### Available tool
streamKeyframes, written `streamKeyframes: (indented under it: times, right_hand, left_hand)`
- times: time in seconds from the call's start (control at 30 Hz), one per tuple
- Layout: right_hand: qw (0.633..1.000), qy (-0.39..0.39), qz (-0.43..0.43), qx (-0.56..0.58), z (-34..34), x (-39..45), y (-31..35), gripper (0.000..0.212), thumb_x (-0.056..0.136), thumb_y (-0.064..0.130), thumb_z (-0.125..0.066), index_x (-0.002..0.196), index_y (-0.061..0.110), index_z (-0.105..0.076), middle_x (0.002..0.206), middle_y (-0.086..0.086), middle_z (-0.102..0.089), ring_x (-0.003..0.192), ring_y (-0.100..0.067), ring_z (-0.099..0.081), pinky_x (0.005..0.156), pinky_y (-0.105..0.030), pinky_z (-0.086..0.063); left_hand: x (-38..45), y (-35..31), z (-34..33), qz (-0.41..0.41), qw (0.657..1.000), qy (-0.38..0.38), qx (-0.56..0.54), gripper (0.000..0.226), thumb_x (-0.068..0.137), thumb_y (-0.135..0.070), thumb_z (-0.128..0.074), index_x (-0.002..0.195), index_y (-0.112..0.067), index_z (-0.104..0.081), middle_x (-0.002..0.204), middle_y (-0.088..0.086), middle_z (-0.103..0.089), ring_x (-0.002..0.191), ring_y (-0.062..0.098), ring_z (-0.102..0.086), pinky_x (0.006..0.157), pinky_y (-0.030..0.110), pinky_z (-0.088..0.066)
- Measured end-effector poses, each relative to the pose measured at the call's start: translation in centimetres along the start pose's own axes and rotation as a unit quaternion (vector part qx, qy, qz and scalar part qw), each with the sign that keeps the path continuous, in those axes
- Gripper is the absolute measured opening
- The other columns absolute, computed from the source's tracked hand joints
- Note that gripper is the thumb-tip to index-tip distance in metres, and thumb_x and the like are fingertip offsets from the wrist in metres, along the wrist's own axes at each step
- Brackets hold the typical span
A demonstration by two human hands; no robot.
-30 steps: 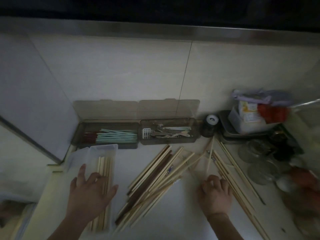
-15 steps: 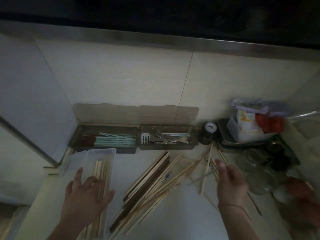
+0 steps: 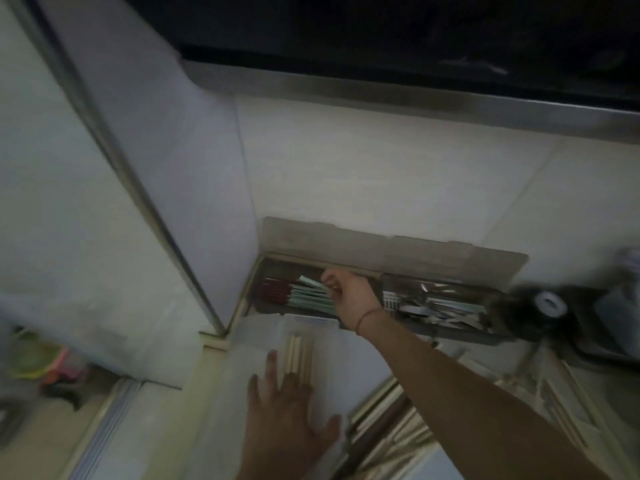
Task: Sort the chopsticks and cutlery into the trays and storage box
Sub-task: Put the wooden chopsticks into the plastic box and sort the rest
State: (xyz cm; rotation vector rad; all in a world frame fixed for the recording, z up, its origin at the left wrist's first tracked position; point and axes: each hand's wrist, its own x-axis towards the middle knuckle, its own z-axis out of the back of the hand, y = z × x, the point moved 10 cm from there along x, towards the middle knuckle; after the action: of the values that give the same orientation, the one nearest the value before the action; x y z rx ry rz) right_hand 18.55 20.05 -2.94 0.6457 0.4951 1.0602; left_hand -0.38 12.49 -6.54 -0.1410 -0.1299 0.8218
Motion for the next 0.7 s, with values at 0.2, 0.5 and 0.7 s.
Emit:
streamKeyframes:
  times: [0.2,0.5,0.7]
  right_hand:
    - [0.990,0.099,-0.028,-0.099,-4.4,2.5,-1.6,0.031,0.087,-0.003,-0.051,0.108,0.011,-0.069,0.112,-0.010,-0.065,0.107,-0.025,-0.058,0.088,-0.019,-0.041]
    - [0.954,-0.287,-0.090,-0.011,6.8,-12.1,-5.5,0.009,0.087,0.009,-0.063,0.091,0.011,-0.070,0.084,0.001,-0.062,0.075,-0.014,-0.058,0.069,-0.015,-0.039]
    - [0.942,-0.120,-0.289,-0.119,-1.4,-27.3,-15.9,0.033,0.083,0.042,-0.057,0.112,0.030,-0.066,0.105,0.002,-0.069,0.089,-0.030,-0.065,0.073,-0.034,-0.050]
  left_hand:
    - [0.2,0.4,-0.8,0.007,1.000,0.021,-0.009,0.063,0.062,-0.081,-0.053,0.073,-0.022,-0.073,0.105,0.006,-0.070,0.131,0.041,-0.044,0.091,0.063,-0.041]
    - [0.0,0.2,-0.9,0.002,0.997,0.081,-0.005,0.071,0.071,-0.078,-0.050,0.094,-0.015,-0.072,0.108,0.010,-0.068,0.137,0.046,-0.038,0.102,0.075,-0.019]
    - [-0.4,0.4,-1.5,-0.003,0.989,0.150,0.016,0.092,0.085,-0.083,-0.013,0.129,-0.019,-0.061,0.134,0.008,-0.057,0.145,0.045,-0.015,0.109,0.071,-0.012]
